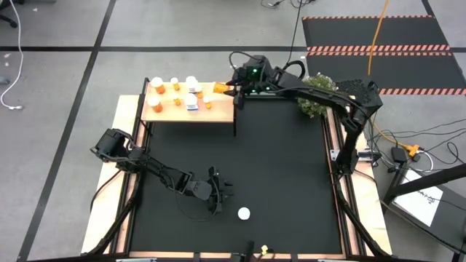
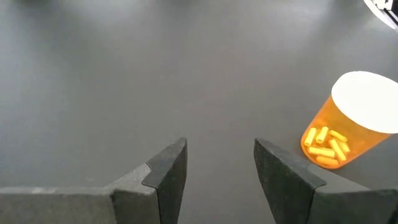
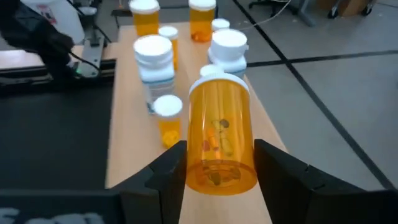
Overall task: Pick and place medicine bottles onto shelf by color
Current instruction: Put the large orange pill bottle on the shelf
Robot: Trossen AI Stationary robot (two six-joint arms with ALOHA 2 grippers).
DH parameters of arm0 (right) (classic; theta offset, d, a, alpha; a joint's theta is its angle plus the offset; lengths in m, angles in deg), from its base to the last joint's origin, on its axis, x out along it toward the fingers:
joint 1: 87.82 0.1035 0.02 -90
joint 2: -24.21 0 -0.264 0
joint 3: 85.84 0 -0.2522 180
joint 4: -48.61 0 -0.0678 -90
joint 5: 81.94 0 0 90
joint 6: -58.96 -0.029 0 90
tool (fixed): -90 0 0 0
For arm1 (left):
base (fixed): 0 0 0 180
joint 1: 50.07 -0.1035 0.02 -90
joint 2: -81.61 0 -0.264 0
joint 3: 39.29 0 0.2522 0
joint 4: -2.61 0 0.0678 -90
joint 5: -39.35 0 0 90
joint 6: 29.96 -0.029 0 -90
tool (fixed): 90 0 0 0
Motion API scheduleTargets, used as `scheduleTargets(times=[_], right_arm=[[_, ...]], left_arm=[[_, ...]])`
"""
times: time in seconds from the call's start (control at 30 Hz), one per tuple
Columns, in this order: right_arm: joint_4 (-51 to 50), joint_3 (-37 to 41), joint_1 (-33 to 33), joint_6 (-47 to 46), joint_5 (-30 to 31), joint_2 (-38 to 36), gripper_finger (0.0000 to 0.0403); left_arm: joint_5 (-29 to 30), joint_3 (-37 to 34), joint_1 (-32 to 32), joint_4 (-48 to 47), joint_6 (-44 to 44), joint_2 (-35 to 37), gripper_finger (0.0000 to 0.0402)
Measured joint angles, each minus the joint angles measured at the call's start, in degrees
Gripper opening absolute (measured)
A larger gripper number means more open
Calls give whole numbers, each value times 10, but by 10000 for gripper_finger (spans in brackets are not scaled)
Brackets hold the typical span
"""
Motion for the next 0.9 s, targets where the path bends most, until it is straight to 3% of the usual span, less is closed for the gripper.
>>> scheduleTargets(times=[0.27, 0.4, 0.57, 0.7, 0.9], right_arm=[[-134, 5, 5, -13, -15, -87, 168], [-131, 69, 19, -39, -44, -139, 168], [-4, 213, 40, -93, -86, -234, 169], [136, 342, 68, -144, -114, -306, 169], [376, 506, 126, -183, -140, -378, 169]], left_arm=[[21, 7, -7, -6, -26, 47, 187], [46, 7, -8, -10, -44, 92, 187], [87, 7, -15, -14, -16, 125, 187], [95, -2, -23, 36, -15, 127, 189], [74, -61, -43, 233, -54, 117, 234]])
